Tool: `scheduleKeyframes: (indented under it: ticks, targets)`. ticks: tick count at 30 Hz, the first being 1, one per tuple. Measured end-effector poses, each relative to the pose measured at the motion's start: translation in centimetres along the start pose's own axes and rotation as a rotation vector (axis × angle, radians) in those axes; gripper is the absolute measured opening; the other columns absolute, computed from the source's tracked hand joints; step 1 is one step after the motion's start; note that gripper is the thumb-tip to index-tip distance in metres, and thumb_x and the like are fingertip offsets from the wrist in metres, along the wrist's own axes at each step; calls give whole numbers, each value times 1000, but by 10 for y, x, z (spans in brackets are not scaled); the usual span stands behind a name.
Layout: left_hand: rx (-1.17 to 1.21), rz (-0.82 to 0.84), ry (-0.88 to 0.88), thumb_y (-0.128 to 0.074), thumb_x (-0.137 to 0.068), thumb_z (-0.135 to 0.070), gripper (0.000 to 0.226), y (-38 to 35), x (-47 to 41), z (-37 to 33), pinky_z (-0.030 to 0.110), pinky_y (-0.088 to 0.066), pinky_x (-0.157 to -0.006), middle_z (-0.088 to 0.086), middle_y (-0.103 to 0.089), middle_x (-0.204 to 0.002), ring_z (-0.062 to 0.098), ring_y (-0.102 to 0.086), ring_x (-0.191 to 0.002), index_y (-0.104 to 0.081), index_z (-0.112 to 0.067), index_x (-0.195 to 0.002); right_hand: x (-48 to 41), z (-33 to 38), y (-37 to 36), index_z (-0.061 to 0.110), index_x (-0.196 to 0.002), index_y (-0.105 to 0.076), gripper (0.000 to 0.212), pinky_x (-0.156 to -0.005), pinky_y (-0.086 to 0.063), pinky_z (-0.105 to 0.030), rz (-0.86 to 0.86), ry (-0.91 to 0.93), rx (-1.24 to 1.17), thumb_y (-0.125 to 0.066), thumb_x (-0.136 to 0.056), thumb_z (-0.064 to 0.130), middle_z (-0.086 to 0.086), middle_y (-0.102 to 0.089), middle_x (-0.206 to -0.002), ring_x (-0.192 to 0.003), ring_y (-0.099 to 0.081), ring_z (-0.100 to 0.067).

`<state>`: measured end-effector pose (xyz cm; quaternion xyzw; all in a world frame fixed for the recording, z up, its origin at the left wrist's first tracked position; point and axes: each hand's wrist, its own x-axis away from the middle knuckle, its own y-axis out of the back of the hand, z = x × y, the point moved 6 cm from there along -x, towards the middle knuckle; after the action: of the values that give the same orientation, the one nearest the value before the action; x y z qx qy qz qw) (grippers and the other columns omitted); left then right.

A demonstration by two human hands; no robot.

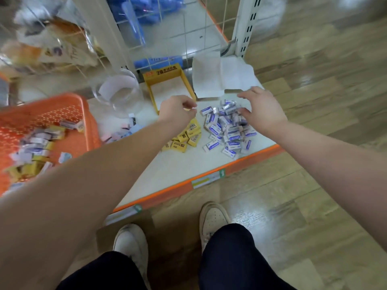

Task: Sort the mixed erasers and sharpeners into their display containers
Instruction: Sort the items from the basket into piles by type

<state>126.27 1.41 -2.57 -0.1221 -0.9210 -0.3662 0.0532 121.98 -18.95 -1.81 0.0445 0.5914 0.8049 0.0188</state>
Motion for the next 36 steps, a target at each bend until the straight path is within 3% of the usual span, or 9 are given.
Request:
scheduleKeyframes:
  ticks: [2,9,15,19,26,31,36]
  targets:
    - [-53,-2,-21,-63,-89,-19,16,24,13,0,16,-41,-71,-6,-65,-106,9,-57,-89,-68,-19,-103,5,24,8,14,-133,-49,41,-96,-41,-43,11,51,-1,-53,-93,16,-8,-47,-132,-120,-41,-31]
    - [-249,6,-2,-61,-88,-21,22,125,69,34,20,-40,-77,-5,-63,-119,12,-58,-95,-65,-22,-109,5,162,17,16,-129,-53,37,-99,-36,-38,95,303,25,-55,-92,23,-8,-50,-130,-120,-43,-30]
    - [-322,-69,175,-63,-85,-18,24,213,116,120,21,-39,-73,2,-68,-110,23,-63,-95,-67,-20,-109,3,297,7,13,-124,-58,36,-101,-33,-32,154,565,-9,-60,-88,20,-7,-53,-129,-121,-46,-25]
    - [-270,-132,292,-63,-84,-15,24,245,130,182,25,-44,-83,-1,-60,-122,22,-57,-106,-66,-24,-106,-2,363,-27,15,-125,-58,38,-102,-33,-31,216,704,48,-61,-89,24,-5,-55,-128,-119,-49,-20]
    - [-239,-168,336,-61,-87,-15,30,255,129,245,19,-36,-78,3,-57,-128,22,-54,-113,-63,-16,-116,-9,395,-106,14,-124,-58,38,-96,-40,-30,295,690,83,-62,-87,23,-9,-56,-123,-113,-53,-25]
    - [-228,-185,342,-61,-88,-12,33,244,114,269,28,-44,-90,6,-58,-127,25,-54,-114,-59,-15,-121,-28,388,-131,13,-123,-60,35,-94,-43,-34,255,661,133,-60,-88,17,-11,-58,-120,-111,-54,-28]
    - [-250,-285,283,-58,-87,-9,39,246,102,278,31,-34,-98,5,-48,-136,27,-42,-124,-55,-17,-125,-36,399,-151,16,-130,-51,44,-93,-42,-40,226,768,383,-60,-87,24,-10,-54,-123,-114,-51,-31]
